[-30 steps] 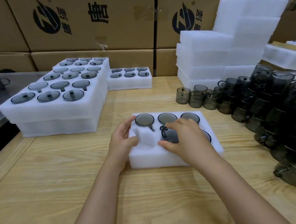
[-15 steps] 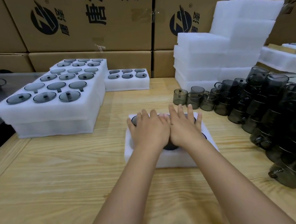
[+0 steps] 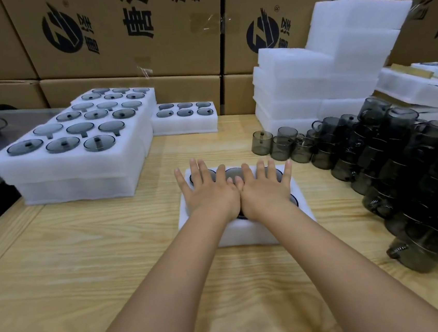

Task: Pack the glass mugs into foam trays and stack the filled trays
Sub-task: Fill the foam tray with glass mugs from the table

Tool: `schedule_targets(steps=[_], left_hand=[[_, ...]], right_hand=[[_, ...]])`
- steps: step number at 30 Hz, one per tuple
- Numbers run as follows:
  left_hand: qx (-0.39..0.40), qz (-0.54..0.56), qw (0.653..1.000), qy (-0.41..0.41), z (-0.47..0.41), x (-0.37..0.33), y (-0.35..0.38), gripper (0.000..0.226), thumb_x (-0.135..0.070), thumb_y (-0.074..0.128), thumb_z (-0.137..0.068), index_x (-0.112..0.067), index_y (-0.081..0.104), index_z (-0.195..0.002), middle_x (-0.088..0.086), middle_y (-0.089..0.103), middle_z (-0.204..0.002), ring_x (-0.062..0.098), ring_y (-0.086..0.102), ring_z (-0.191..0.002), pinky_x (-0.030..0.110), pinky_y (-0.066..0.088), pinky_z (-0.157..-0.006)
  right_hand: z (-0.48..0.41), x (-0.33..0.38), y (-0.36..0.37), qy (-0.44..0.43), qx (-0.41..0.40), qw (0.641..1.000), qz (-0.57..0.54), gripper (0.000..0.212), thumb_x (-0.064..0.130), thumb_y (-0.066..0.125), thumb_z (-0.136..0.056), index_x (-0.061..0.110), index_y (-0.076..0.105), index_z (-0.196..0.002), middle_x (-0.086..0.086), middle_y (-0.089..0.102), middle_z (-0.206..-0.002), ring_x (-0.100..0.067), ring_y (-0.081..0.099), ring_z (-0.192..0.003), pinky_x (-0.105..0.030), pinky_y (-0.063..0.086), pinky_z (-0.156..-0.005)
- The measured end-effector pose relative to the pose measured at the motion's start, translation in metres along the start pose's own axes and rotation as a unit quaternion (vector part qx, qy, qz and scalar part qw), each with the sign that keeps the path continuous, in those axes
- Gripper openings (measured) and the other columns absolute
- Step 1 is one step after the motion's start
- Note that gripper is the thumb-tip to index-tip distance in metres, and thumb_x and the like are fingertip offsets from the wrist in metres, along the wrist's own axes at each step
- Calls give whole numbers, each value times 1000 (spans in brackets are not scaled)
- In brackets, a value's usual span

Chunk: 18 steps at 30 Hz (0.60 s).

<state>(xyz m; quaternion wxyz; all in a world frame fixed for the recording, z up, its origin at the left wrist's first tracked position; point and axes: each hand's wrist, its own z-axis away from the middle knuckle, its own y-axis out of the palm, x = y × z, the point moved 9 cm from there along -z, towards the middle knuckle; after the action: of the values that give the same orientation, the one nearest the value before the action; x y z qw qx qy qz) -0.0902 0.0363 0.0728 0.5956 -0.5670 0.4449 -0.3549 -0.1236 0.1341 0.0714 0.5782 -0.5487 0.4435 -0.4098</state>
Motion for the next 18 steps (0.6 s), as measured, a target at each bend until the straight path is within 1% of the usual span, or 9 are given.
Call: schedule_targets(steps=[4,6,8,10,12,13,15,17,18], left_hand=[[-33,9,999,-11,5,0,-7,54,-41,9,-100,-26,11,-152,17,-3,-160,29,-20,-145,59,-25,-104],[-104,32,994,-1,12,-1,-21,52,-40,15,-101,-22,19,-150,15,8,-160,27,-10,-147,58,-22,-107],[-179,92,979,43,23,-2,-35,49,-35,20,-102,-19,27,-148,7,19,-159,19,4,-148,51,-15,-113],[-218,162,956,115,38,-5,-46,48,-33,20,-101,-19,36,-144,0,31,-155,13,19,-145,40,-7,-116],[-233,176,942,164,55,-4,-51,57,-39,14,-97,-17,46,-139,1,42,-149,12,32,-140,37,-3,-116],[-245,164,938,183,64,-2,-52,60,-40,14,-96,-15,52,-135,2,48,-145,13,40,-136,40,0,-116],[-285,136,926,208,79,8,-49,57,-37,20,-95,-10,60,-127,6,56,-136,19,50,-129,46,7,-115],[-308,155,918,194,82,35,-38,54,-37,25,-95,-11,57,-130,4,52,-139,19,45,-133,46,7,-115],[-297,206,916,175,78,52,-31,56,-40,25,-94,-12,53,-134,3,48,-143,19,40,-136,43,7,-116]], right_hand=[[-1,2,-1,-21,-16,999,-41,56,42,8,-101,17,7,-150,-12,0,-159,-26,-11,-145,-58,-22,-105],[2,5,-12,-39,-67,994,-78,53,39,10,-102,14,21,-147,-10,12,-158,-23,-1,-146,-56,-14,-110],[12,10,-26,-81,-143,980,-111,49,35,13,-103,13,34,-141,-6,25,-154,-17,11,-145,-51,-8,-114],[24,19,-32,-143,-149,968,-144,48,35,16,-102,17,33,-144,-1,24,-156,-13,9,-145,-47,-10,-114],[37,25,-28,-184,-118,966,-135,50,37,20,-101,22,23,-149,3,15,-158,-11,0,-146,-47,-14,-113],[43,22,-28,-181,-123,968,-126,50,36,21,-101,23,23,-149,4,14,-158,-10,-1,-146,-47,-15,-113],[62,0,-36,-127,-171,969,-121,46,37,26,-100,22,32,-143,3,21,-156,-12,6,-145,-46,-11,-113],[90,-36,-46,-50,-242,961,-127,44,38,34,-97,18,47,-134,-4,39,-147,-21,25,-140,-48,1,-114],[107,-58,-48,-14,-285,951,-121,45,38,37,-94,13,54,-127,-9,49,-138,-28,36,-133,-50,12,-112]])
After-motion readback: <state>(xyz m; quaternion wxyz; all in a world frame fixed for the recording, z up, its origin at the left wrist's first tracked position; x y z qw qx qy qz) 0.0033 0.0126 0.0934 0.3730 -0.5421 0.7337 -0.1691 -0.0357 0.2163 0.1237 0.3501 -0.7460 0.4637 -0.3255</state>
